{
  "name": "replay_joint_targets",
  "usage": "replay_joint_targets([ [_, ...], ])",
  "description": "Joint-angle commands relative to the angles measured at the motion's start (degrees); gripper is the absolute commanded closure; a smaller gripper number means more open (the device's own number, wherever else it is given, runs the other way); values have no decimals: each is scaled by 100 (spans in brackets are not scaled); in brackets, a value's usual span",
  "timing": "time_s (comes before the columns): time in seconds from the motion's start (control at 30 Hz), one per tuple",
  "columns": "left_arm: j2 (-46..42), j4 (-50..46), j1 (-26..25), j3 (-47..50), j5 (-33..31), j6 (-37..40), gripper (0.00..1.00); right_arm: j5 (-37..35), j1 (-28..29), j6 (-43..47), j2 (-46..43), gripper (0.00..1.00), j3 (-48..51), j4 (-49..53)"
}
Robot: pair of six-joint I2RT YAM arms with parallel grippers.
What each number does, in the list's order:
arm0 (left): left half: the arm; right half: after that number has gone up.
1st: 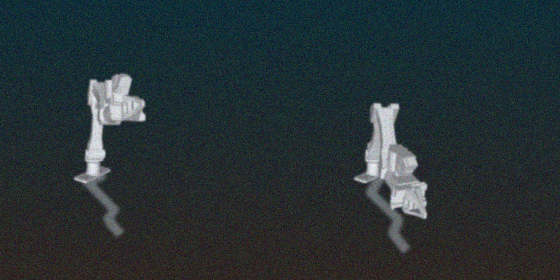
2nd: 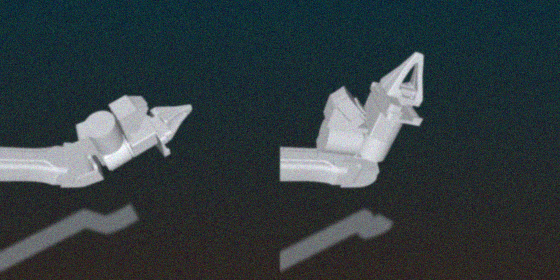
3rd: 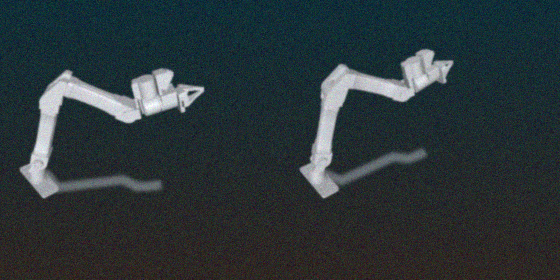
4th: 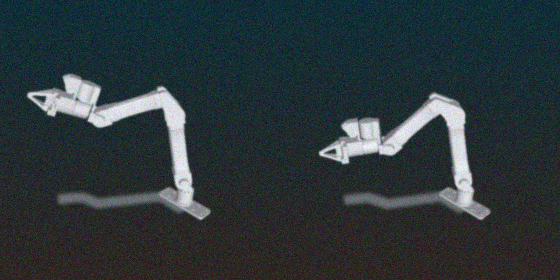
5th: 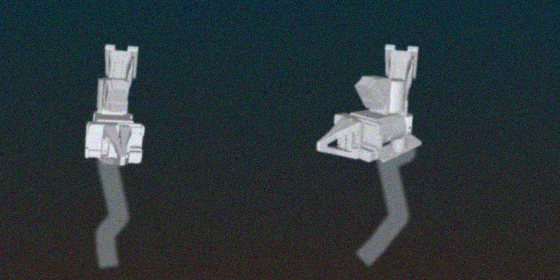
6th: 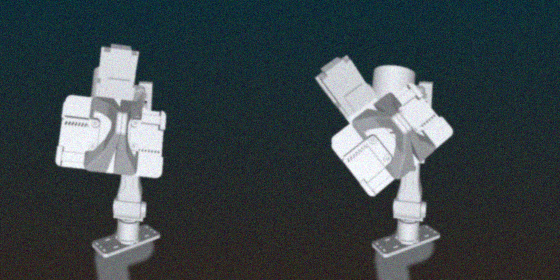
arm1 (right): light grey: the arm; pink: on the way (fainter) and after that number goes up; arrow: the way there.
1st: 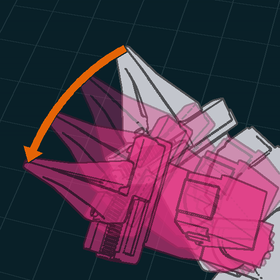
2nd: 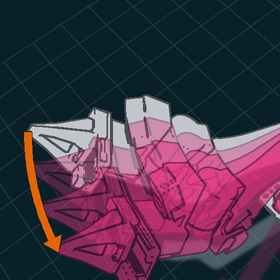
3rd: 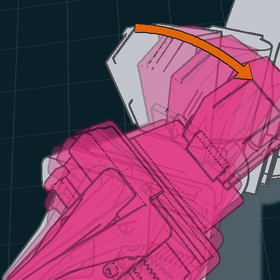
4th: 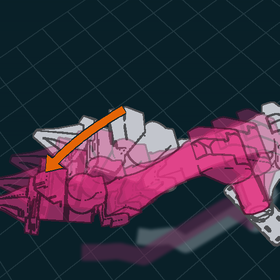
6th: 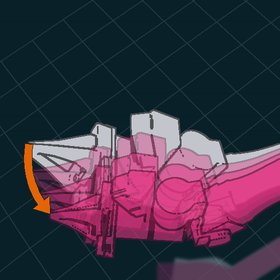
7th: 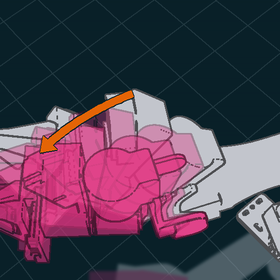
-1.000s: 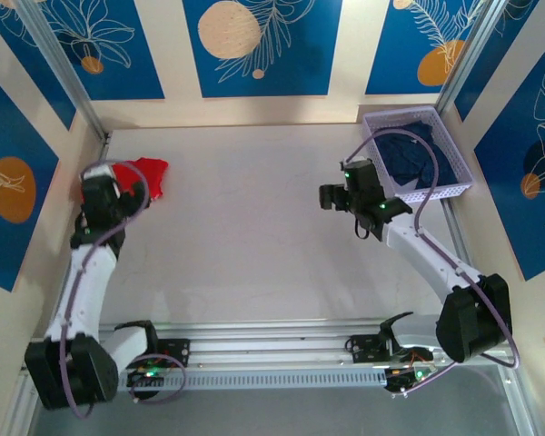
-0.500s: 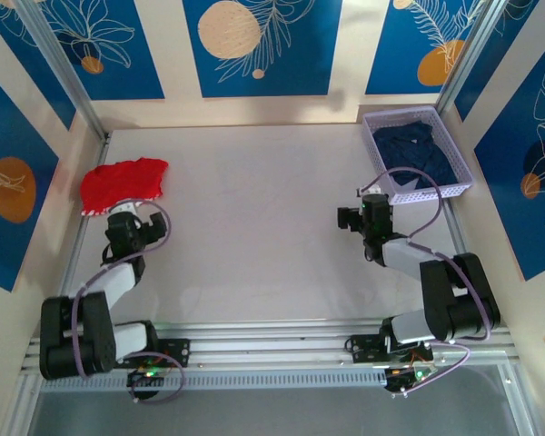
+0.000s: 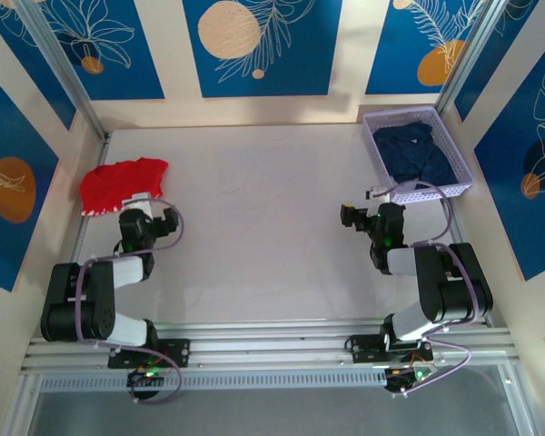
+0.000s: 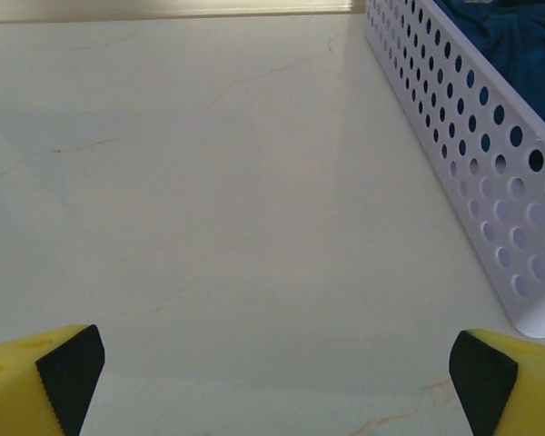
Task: Fold the inside-out t-shirt
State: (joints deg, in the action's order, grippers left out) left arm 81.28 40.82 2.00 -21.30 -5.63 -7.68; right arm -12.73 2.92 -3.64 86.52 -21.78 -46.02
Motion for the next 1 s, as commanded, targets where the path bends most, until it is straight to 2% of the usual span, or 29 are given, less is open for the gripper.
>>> replay_joint_targets([
  [0.0, -17, 263, -157, -29, -236, 272, 0, 417, -133, -154, 104, 0, -114, -261],
  [0.1, 127, 383, -407, -58, -379, 546, 0, 575, -223, -206, 95, 0, -164, -144],
  [0.2, 833, 1523, -642, 88, -522, 819, 0, 612, -239, -210, 72, 1, -175, -75],
  [0.23, 559, 737, -657, -47, -571, 759, 0, 615, -247, -212, 71, 1, -167, -90],
  [0.3, 708, 1009, -682, -51, -606, 816, 0, 640, -256, -218, 74, 1, -186, -61],
  [0.97, 652, 937, -693, -32, -596, 812, 0, 624, -240, -207, 84, 1, -196, -51],
])
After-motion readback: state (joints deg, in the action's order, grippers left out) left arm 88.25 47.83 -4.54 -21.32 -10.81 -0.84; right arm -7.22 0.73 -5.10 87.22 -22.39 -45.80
